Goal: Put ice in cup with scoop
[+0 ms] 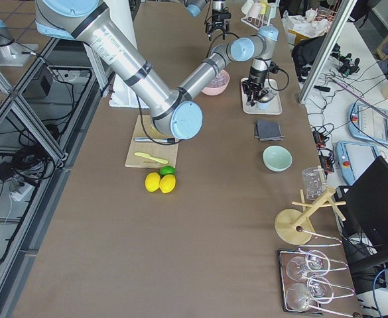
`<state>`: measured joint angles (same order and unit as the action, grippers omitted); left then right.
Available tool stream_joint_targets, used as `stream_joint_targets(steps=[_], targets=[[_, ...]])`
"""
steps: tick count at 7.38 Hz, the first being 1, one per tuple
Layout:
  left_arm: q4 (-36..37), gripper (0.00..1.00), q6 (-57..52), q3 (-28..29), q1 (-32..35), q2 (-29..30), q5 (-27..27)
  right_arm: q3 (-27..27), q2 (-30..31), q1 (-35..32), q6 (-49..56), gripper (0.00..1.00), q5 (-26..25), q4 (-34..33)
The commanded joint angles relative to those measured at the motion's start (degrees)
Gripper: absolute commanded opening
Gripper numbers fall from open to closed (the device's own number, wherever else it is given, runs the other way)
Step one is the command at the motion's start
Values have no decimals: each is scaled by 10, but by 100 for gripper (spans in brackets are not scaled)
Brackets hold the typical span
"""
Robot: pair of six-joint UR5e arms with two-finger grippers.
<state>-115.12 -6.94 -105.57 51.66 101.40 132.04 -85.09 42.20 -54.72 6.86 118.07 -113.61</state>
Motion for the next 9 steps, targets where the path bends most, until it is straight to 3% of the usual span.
stream_joint_targets(steps=[1, 3, 5, 7, 9], targets=[[57, 99, 50, 1, 81, -30, 35, 85, -71, 0, 33, 0, -27, -37], [111, 99, 117, -2, 113, -32, 35, 121, -126, 8, 93, 0, -60, -100], [118, 99, 120, 12, 129, -56, 31, 124, -131, 40, 148, 0, -113, -128], [137, 99, 119, 7, 154, -61, 31, 132, -135, 49, 175, 0, -127, -137], [184, 99, 118, 18, 295, -80, 33, 135, -142, 52, 188, 0, -147, -157]])
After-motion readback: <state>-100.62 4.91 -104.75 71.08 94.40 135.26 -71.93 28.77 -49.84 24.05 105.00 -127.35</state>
